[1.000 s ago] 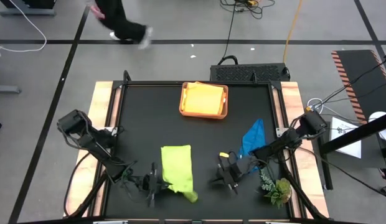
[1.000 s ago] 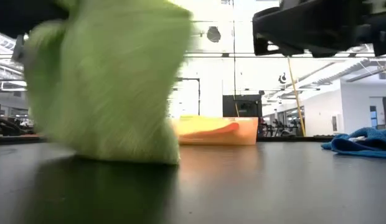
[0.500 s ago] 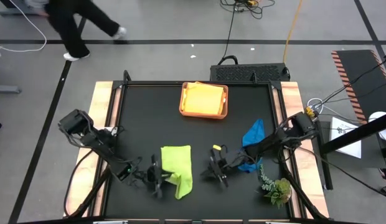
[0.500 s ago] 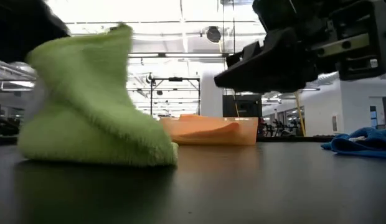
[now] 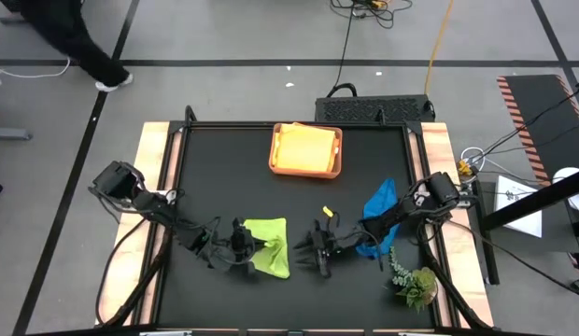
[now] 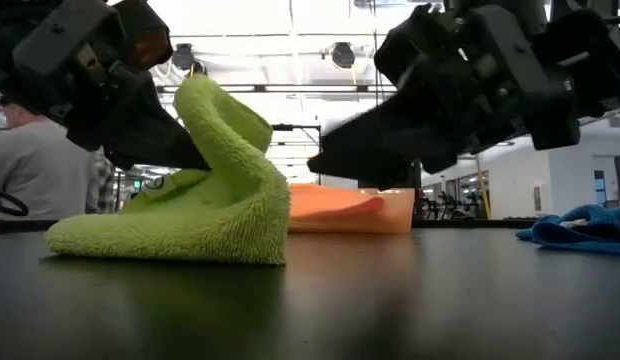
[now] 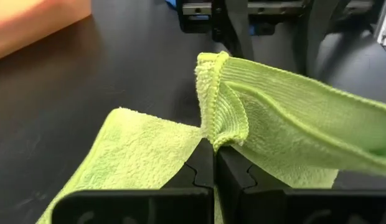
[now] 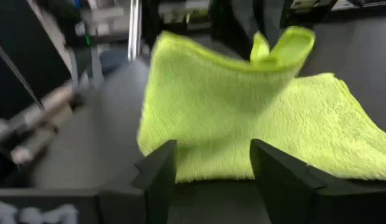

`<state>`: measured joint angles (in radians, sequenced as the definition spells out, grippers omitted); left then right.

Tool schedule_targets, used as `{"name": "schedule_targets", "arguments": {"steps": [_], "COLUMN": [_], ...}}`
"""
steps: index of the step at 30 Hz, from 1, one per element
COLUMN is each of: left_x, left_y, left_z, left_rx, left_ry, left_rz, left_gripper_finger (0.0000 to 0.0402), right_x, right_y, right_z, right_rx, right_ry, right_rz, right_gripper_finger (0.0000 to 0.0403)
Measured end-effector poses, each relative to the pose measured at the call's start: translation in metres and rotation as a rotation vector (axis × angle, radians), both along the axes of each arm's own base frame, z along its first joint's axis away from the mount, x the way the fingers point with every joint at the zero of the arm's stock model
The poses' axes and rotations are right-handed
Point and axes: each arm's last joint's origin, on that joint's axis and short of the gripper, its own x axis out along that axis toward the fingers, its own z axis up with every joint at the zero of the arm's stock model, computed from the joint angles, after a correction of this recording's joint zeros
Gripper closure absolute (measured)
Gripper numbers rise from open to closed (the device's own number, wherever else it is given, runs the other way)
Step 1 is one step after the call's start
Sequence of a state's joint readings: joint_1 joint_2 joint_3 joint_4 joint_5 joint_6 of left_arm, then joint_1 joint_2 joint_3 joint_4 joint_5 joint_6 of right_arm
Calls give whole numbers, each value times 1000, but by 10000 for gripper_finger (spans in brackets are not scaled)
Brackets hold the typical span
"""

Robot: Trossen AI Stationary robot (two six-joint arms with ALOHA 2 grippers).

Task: Fold microfiber towels
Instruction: Fold the green towel

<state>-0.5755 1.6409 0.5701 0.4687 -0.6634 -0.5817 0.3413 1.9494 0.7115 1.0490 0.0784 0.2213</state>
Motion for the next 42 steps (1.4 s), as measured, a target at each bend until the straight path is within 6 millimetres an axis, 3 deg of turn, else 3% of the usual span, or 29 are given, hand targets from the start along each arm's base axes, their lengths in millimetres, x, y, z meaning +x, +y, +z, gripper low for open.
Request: {"name": "schedule_targets", "arguments": {"steps": [5, 11, 21, 30, 34, 42], "left_x": [-1, 3, 3, -7, -8, -8], "left_y": [8, 31, 19, 0, -4, -7], "left_z": [-6, -15, -8, -5, -2, 2], "left_rx": [24, -44, 39, 167, 202, 241], "left_ry": [59, 165, 103, 55, 22, -21], "left_rz": [55, 123, 40, 29, 34, 38], "left_gripper_finger": [401, 401, 401, 401, 401, 401], "right_x": [7, 16, 17, -4, -3, -1], "right_y": [2, 1, -29, -52, -52, -49], "right_z": [2, 4, -11, 0, -2, -11], "right_rx": [67, 55, 103, 155, 259, 348], "right_ry": [-7, 30, 190, 191, 224, 216], "right_rz": [-16, -62, -335, -350, -263, -279], "right_gripper_finger": [182, 180, 180, 178, 178, 178]}}
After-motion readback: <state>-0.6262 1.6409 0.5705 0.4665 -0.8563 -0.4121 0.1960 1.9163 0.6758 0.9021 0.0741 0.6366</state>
